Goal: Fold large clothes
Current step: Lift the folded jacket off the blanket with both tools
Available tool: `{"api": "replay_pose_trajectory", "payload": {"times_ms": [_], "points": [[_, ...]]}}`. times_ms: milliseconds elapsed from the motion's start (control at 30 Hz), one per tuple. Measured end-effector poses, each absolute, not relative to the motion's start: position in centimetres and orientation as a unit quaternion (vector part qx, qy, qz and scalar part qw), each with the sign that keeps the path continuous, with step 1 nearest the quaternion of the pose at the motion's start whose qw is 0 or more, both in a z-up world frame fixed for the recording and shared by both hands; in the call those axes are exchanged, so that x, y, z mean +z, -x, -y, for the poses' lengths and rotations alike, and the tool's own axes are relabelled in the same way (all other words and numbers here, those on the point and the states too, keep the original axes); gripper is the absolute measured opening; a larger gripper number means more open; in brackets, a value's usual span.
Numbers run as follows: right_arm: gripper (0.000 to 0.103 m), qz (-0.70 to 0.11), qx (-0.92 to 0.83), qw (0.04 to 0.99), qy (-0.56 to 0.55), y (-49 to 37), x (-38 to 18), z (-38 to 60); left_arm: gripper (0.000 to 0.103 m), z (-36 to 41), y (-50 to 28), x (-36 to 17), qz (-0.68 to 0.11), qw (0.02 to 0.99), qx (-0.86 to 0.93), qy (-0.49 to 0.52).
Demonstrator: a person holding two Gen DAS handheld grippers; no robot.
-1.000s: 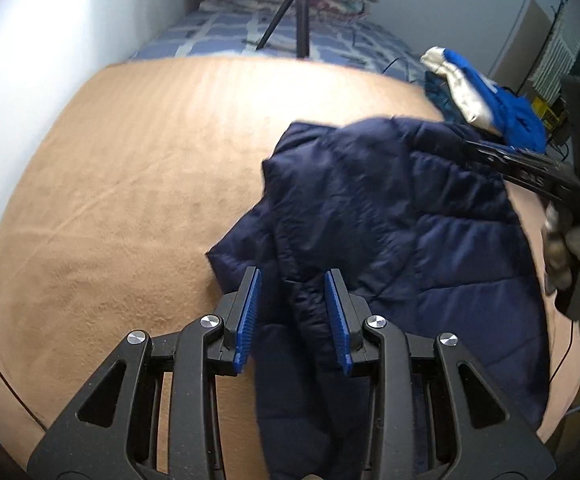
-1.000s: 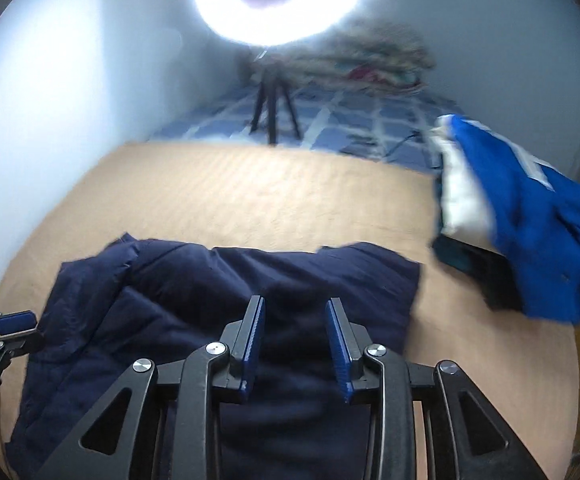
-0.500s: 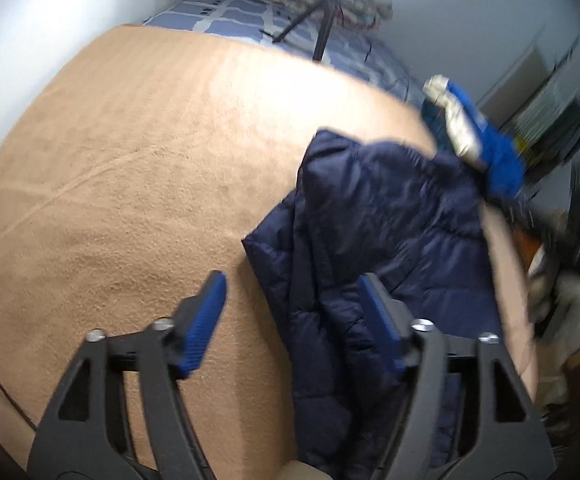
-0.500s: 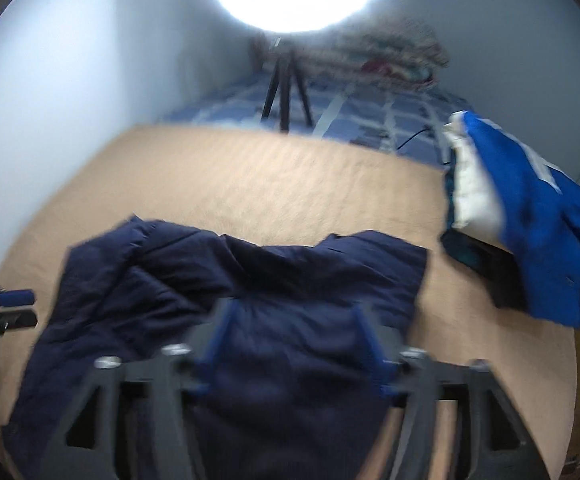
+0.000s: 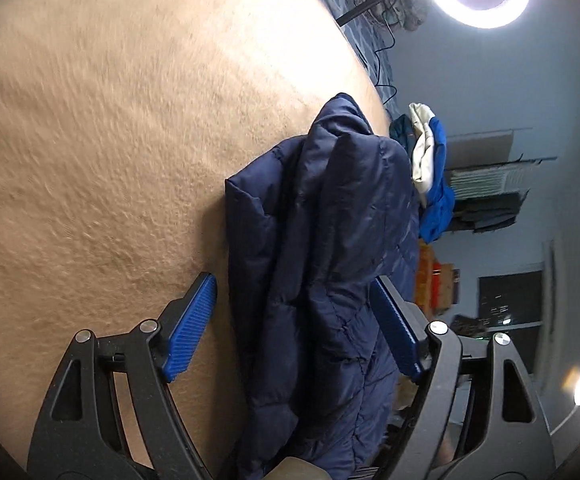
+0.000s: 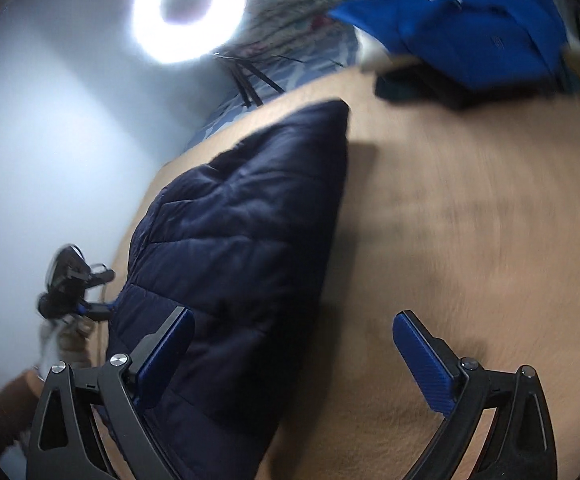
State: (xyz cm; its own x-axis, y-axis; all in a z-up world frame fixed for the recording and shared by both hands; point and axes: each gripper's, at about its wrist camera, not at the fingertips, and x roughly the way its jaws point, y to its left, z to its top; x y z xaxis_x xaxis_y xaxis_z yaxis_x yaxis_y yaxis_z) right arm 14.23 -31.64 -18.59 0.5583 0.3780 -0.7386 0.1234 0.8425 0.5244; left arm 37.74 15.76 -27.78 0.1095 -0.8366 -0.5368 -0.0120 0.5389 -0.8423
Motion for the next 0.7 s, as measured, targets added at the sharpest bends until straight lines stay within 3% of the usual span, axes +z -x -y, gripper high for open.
{"api": "replay_pose_trajectory", "payload": {"times_ms": [500,700], "points": [[0.102,-0.456,0.150,0.799,-0.362,-15.4,-22.6,31.7,0.081,-12.7,-39.5,-28.4,-0.585,0.624,-0.377,0.355],[0.092,-0.452,0.166,0.795,-0.368,-16.7,-23.1,30.8,0.077,-10.4,-39.9,-28.0,-0.586,0.636,-0.385,0.323]]}}
